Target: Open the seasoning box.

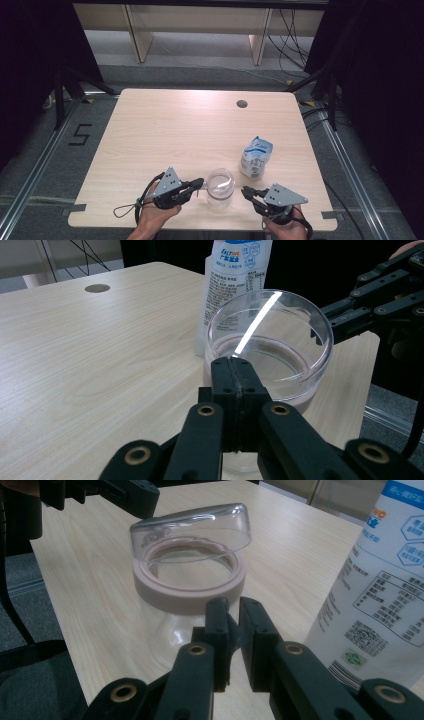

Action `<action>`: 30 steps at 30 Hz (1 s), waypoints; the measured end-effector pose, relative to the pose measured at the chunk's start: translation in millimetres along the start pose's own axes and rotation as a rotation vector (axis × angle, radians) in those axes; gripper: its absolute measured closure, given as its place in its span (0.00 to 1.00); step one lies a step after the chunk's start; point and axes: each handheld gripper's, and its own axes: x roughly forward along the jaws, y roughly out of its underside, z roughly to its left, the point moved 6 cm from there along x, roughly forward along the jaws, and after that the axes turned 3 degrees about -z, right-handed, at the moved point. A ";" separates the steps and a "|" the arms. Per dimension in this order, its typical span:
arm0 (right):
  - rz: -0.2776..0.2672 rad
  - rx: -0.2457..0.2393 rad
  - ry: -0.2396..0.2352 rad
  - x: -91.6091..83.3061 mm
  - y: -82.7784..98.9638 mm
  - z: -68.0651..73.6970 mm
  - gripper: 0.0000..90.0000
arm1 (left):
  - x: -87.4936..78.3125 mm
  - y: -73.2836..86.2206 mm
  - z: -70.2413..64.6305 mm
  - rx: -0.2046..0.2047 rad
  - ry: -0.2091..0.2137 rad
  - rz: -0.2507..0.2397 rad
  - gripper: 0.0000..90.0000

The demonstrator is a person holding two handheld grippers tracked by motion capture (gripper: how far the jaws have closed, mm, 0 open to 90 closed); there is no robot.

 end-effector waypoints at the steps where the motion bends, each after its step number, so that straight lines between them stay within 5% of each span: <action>1: 0.000 0.000 0.000 0.0 0.0 0.0 0.93 | 0.0 0.1 -0.1 -0.001 0.000 0.000 0.99; 22: -0.011 -0.026 -0.024 16.3 -14.6 6.5 0.94 | -0.5 0.5 1.4 0.017 0.008 -0.002 0.99; 30: -0.033 -0.024 -0.028 16.3 -22.5 8.1 0.94 | -2.9 0.5 3.3 -0.013 0.015 -0.007 0.92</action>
